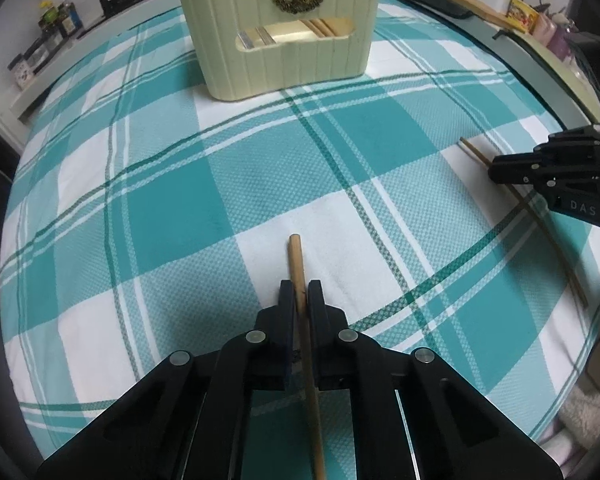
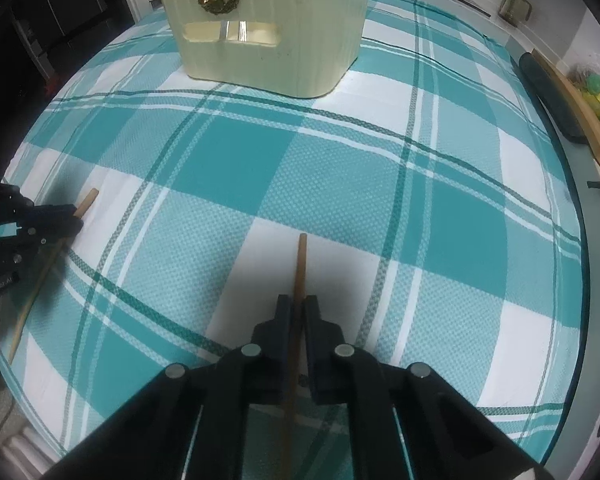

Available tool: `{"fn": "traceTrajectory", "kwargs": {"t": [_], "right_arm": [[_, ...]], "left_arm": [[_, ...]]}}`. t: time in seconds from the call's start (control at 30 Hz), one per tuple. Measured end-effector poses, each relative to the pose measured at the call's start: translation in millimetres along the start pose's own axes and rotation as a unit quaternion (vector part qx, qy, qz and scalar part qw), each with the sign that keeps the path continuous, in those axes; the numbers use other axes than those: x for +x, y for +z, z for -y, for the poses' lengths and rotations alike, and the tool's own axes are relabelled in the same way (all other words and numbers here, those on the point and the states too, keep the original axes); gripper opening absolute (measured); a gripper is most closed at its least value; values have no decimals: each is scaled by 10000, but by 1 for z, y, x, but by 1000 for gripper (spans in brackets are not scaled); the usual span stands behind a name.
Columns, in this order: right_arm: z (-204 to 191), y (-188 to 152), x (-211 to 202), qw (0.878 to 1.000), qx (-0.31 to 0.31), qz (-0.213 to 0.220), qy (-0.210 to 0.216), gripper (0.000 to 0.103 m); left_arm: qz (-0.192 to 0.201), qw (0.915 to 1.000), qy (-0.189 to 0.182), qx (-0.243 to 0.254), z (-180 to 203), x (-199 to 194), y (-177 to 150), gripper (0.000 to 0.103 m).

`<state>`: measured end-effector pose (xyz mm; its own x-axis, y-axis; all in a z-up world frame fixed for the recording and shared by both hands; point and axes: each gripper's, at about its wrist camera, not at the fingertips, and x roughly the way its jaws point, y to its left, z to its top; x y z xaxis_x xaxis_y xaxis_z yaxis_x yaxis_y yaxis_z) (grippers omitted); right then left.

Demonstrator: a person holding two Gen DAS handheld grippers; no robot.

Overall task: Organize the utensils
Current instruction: 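Lift both chopsticks and carry them over the cream holder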

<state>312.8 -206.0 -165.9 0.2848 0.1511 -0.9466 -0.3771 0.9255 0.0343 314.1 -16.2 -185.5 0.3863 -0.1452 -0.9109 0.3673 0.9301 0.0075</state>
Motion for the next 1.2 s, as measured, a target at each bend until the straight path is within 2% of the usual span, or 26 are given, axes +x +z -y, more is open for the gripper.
{"fn": "traceTrajectory", "kwargs": {"t": [0.1,0.23,0.43,0.6,0.77,0.93,1.2], "right_arm": [[5,0,-18,9989,201,384,175,6],[2,-7,-71,9921,311,1163,351,6],[-13,-19,-155,9712,289,2323,441,6],[-29,-31,-200,9528,189,3014,319,6],[-43,-40,-226,9384,102,3451,152,6],[-50,-46,-247,9286,102,3707,120,6],[-50,-51,-275,9214,34,3884,85,6]], "left_arm": [[434,9988,-90,-223,-5,-29,-1,5],[1113,9929,-173,-394,-10,-83,-2,5],[2105,9757,-252,-552,-17,-159,-4,5],[2621,9616,-322,-747,-21,-195,-15,4],[2851,9537,-365,-883,-22,-209,-20,4],[3105,9452,-388,-932,-18,-228,-27,4],[3425,9353,-391,-796,-13,-263,-23,4]]}}
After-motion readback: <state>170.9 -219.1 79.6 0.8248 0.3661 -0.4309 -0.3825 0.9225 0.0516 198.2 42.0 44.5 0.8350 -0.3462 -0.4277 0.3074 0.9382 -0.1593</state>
